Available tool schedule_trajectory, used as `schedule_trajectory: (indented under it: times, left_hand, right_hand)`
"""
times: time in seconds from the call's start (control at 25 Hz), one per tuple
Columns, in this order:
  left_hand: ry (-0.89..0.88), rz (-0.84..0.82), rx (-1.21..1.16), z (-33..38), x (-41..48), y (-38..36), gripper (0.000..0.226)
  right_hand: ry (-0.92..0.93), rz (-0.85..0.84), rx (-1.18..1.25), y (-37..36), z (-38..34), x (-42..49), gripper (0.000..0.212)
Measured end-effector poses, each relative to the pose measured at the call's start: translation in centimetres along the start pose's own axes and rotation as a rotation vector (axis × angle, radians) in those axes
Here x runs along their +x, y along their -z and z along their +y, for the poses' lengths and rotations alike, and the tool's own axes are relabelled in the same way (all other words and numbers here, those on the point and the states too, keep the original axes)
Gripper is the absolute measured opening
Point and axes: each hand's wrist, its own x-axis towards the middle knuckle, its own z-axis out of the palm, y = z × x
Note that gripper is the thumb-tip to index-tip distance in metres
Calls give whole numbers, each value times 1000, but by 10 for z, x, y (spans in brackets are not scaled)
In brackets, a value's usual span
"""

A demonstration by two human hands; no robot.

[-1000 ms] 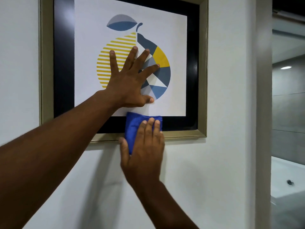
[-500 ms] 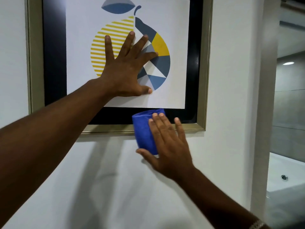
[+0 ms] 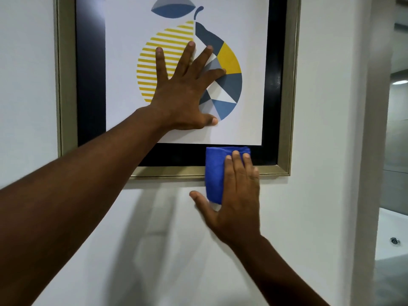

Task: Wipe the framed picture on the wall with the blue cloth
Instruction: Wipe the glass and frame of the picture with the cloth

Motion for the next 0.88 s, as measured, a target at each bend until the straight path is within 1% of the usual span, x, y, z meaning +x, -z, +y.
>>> schedule_trajectory:
  times: [0.08, 0.2, 0.28, 0.36, 0.4, 0.44, 0.48, 0.52, 0.56, 0.6, 0.68, 0.72, 0.8, 0.88]
  left_hand:
    - [-2, 2, -3, -2, 1, 1, 97]
    - [-10, -15, 1, 1, -3, 0, 95]
    - [21, -38, -19, 11, -9, 1, 90]
    - [106, -25, -54, 26, -20, 4, 78]
    - [140, 28, -81, 37, -30, 7, 69]
    - [155, 115, -118, 50, -41, 7, 56]
    - [158, 204, -175, 66, -51, 4, 44]
    - [167, 247, -262, 86, -62, 2, 34]
    - [205, 218, -375, 107, -71, 0, 29]
    - [283, 143, -497, 128, -78, -2, 28]
    - [466, 12, -666, 157, -83, -8, 38]
    - [525, 3, -730, 164, -82, -9, 43]
    - [576, 68, -864, 169, -79, -5, 46]
    - [606, 131, -968, 177, -80, -2, 42]
  right_hand:
    - [56, -14, -7, -1, -2, 2, 99]
    - [163, -95, -20, 14, 19, 6, 101]
    - [155, -136, -66, 29, 38, 7, 100]
    - [94, -158, -95, 42, 54, 5, 99]
    - [68, -168, -92, 48, 60, 4, 99]
    - [54, -177, -75, 51, 65, 3, 99]
    - [47, -188, -45, 53, 69, 3, 98]
    - [44, -205, -2, 55, 70, 3, 97]
    - [46, -233, 51, 56, 71, 3, 96]
    - [52, -278, 114, 58, 71, 3, 94]
    - [33, -389, 254, 65, 75, 6, 90]
    - [5, -439, 320, 70, 78, 9, 85]
    - [-52, -476, 436, 79, 83, 13, 73]
    - [-100, -413, 503, 86, 85, 7, 65]
